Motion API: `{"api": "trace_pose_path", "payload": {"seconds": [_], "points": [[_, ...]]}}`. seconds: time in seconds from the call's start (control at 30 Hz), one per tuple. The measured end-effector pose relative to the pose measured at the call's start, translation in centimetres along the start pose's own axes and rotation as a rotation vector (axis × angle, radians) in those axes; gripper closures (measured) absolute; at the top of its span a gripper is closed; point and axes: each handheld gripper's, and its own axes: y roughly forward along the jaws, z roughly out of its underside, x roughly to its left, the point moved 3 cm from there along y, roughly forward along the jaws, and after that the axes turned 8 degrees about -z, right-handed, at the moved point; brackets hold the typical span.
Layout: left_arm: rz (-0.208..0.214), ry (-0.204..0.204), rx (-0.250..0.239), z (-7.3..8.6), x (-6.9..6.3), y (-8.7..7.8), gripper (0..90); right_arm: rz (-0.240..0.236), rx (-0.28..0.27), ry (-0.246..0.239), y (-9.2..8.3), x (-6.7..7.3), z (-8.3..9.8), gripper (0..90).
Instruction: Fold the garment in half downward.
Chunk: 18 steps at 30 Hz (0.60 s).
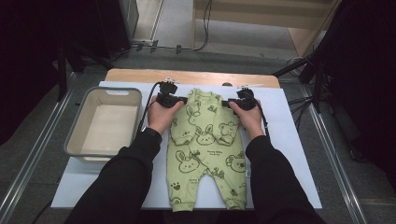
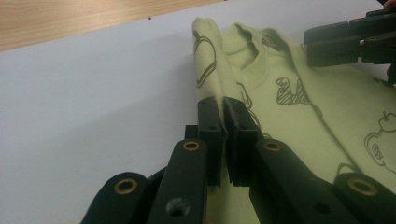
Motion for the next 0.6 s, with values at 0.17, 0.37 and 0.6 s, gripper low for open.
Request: {"api": "trace_pose_path", "payload": {"seconds": [0.17,0.37,0.6], "points": [[0.001,-0.003,0.002,0.0,-0.01,-0.01,85.9,-0.02,0.016,0.006,0.35,0.14,0.07,54.3],[0.001,-0.011,-0.001,0.09,0.0,-0.08,85.7,0.012,0.016,0.048,0.31,0.19,0.0,59.2],[0.004,-0.018,-0.003,0.24,0.02,-0.11,85.7,-0.018,0.045,0.055,0.07,0.22,0.18,81.3]]}}
